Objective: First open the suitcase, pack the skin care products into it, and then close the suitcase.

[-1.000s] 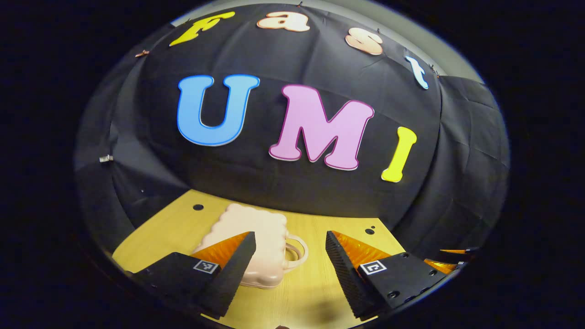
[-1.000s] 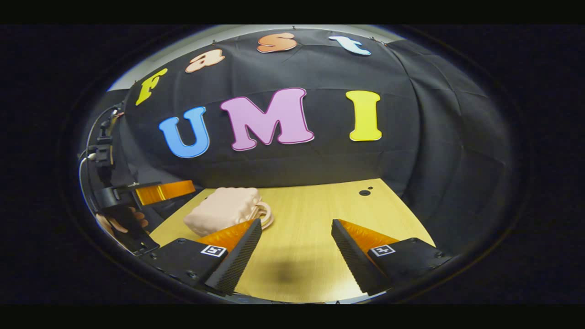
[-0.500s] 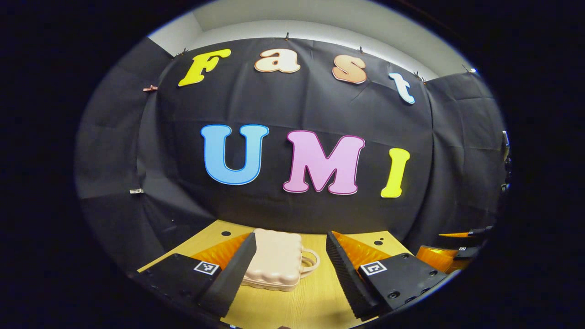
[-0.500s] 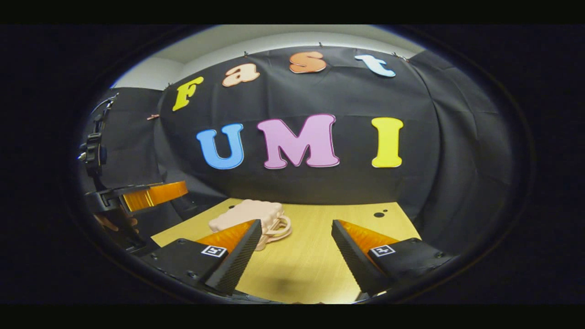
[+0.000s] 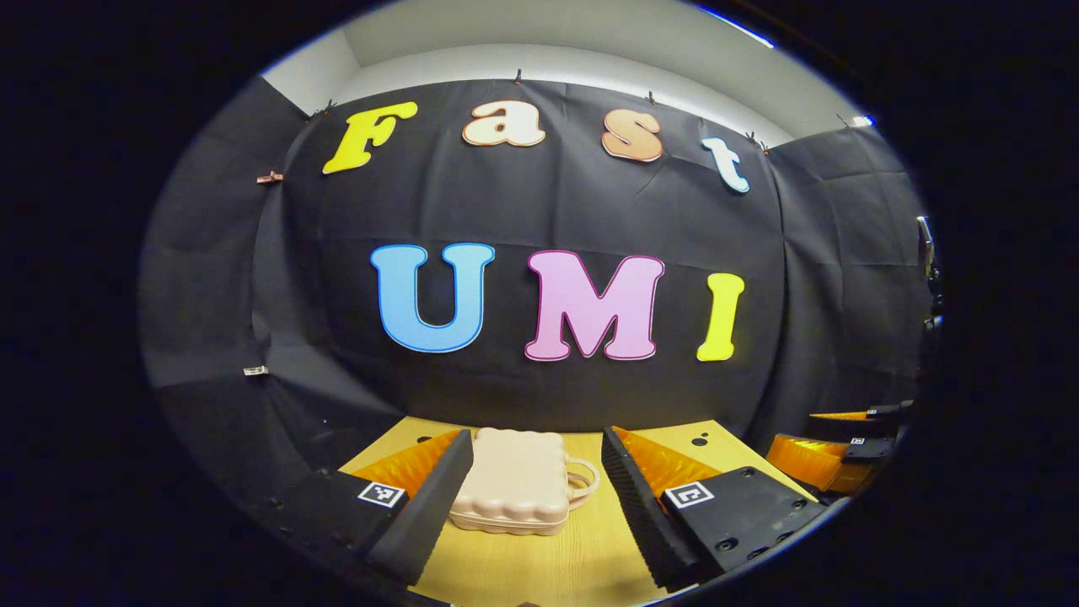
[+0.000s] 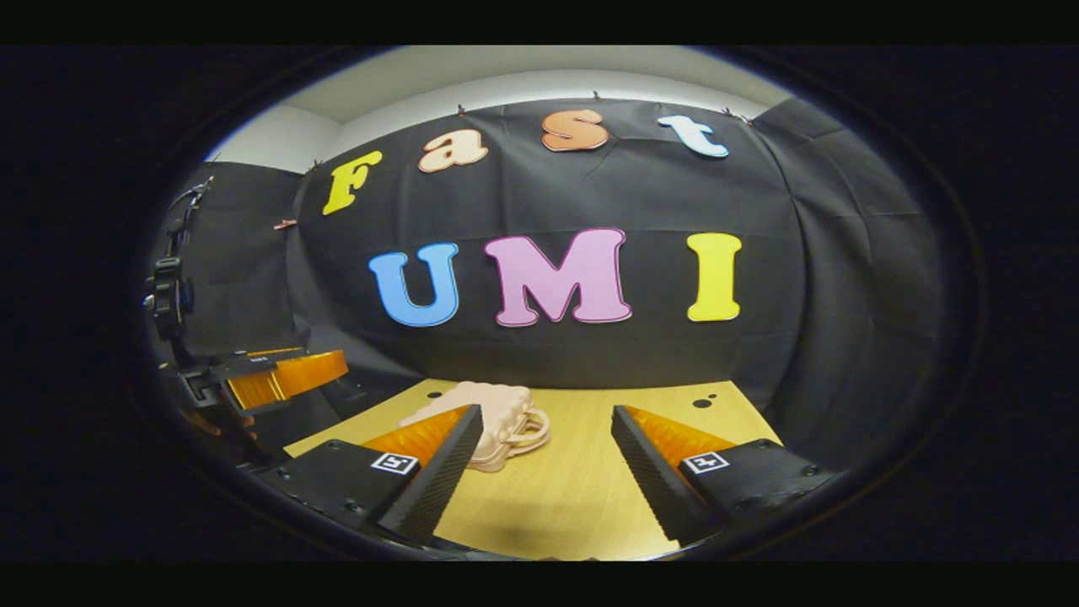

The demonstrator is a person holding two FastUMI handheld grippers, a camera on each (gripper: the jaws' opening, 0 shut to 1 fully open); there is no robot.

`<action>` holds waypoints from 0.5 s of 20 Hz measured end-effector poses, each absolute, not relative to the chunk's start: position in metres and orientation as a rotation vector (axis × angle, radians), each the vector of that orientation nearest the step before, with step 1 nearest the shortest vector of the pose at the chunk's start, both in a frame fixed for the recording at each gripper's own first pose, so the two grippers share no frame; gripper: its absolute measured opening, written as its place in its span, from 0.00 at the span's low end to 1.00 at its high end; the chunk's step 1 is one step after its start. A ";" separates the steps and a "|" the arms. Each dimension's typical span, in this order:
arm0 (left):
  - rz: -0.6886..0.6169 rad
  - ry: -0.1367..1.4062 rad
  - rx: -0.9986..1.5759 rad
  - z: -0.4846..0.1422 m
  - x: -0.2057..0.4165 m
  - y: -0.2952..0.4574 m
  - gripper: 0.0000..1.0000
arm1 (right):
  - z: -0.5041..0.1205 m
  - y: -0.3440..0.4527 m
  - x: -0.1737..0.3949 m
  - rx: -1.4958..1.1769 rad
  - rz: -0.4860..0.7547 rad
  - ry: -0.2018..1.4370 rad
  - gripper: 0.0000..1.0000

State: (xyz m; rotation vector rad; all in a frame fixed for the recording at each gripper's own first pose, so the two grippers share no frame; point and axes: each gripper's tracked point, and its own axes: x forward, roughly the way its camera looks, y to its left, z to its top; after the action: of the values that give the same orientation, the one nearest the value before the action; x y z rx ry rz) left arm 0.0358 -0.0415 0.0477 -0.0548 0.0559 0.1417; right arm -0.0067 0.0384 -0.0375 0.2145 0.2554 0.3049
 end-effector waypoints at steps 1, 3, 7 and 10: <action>0.146 0.053 -0.053 0.047 0.037 -0.037 0.96 | -0.035 0.038 -0.007 0.213 0.301 0.241 0.98; 0.147 0.055 -0.060 0.040 0.037 -0.032 0.96 | -0.035 0.038 -0.008 0.198 0.293 0.225 0.97; 0.148 0.050 -0.019 0.034 0.040 -0.026 0.96 | -0.039 0.052 -0.015 0.198 0.288 0.217 0.97; 0.153 0.034 0.061 0.041 0.046 -0.017 0.96 | -0.046 0.051 -0.012 0.189 0.266 0.224 0.97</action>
State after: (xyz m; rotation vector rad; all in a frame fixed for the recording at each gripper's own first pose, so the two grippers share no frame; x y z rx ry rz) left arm 0.0462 -0.0166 0.0410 0.0609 0.0340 0.1529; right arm -0.0123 0.0509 -0.0464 0.1894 0.2239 0.2662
